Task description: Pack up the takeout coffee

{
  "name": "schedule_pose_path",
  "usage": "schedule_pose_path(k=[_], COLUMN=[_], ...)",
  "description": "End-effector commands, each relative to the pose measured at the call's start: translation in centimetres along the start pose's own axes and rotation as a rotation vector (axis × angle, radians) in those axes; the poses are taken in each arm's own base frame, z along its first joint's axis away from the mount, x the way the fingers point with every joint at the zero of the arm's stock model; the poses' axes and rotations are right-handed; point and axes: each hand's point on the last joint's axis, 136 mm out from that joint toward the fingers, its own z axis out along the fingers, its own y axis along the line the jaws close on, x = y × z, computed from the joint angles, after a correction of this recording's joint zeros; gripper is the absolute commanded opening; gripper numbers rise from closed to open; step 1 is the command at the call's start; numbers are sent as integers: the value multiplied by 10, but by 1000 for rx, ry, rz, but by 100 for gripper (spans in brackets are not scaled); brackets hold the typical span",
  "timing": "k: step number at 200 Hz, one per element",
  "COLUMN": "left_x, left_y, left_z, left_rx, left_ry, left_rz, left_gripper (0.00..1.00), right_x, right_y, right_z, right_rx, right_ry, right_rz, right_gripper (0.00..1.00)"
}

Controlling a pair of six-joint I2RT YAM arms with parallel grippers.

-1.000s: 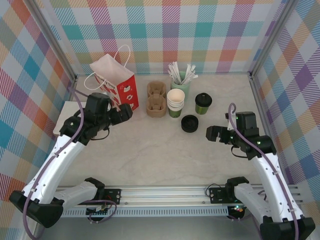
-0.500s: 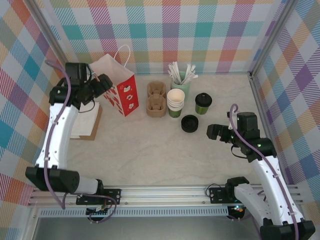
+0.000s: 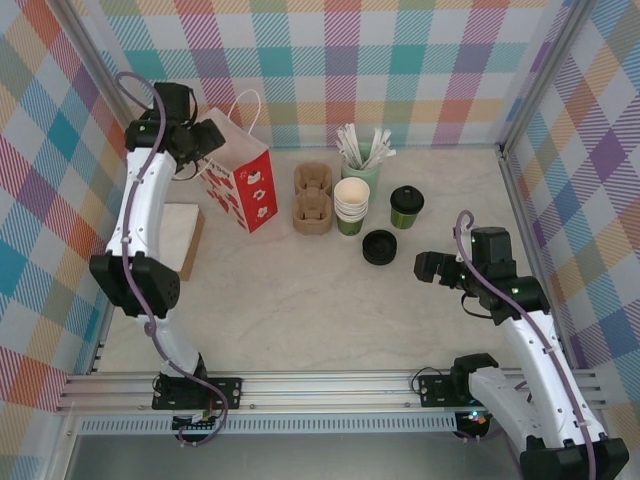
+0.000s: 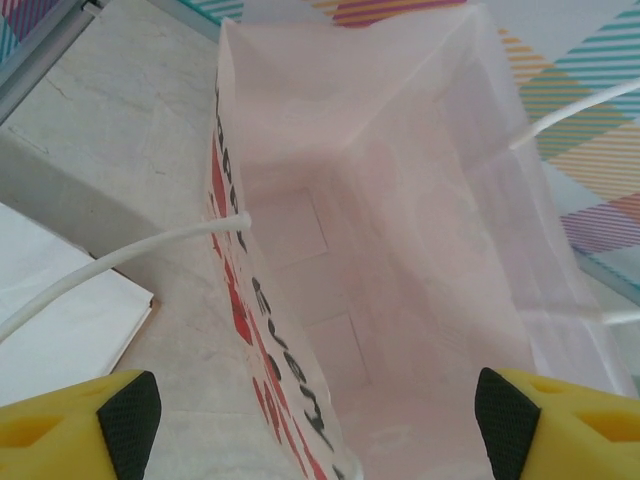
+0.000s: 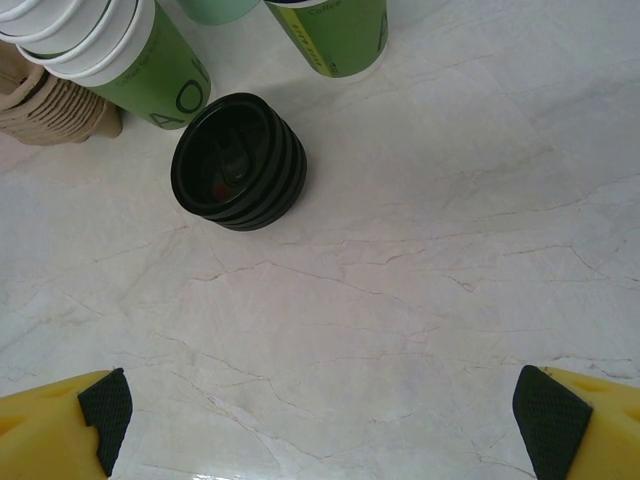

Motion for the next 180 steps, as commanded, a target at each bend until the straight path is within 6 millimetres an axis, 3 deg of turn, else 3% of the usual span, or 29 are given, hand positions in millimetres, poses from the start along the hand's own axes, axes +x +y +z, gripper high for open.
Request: schedule_pose_path(k=[1, 26, 76, 99, 153, 180], left_x=[-3, 3, 9, 9, 6, 1], left_y=[11, 10, 9, 9, 3, 6], left_z=[12, 32, 46, 43, 28, 10], left_rx=[-58, -69, -67, -61, -23, -23], left_ry=[21, 58, 88, 87, 73, 45], left_rz=[4, 0, 28, 36, 51, 70], left_gripper=[82, 77, 45, 39, 10, 5], right_x=[-5, -5, -2, -2, -2, -3], right_y=[-2, -2, -4, -4, -1, 0], right_z=[4, 6, 7, 7, 6, 3], right_rx=[9, 9, 21, 19, 4, 2], right_ry=[-19, -12, -3, -3, 2, 2], right_rz=[-1, 0, -6, -5, 7, 6], right_gripper=[100, 100, 100, 100, 100, 100])
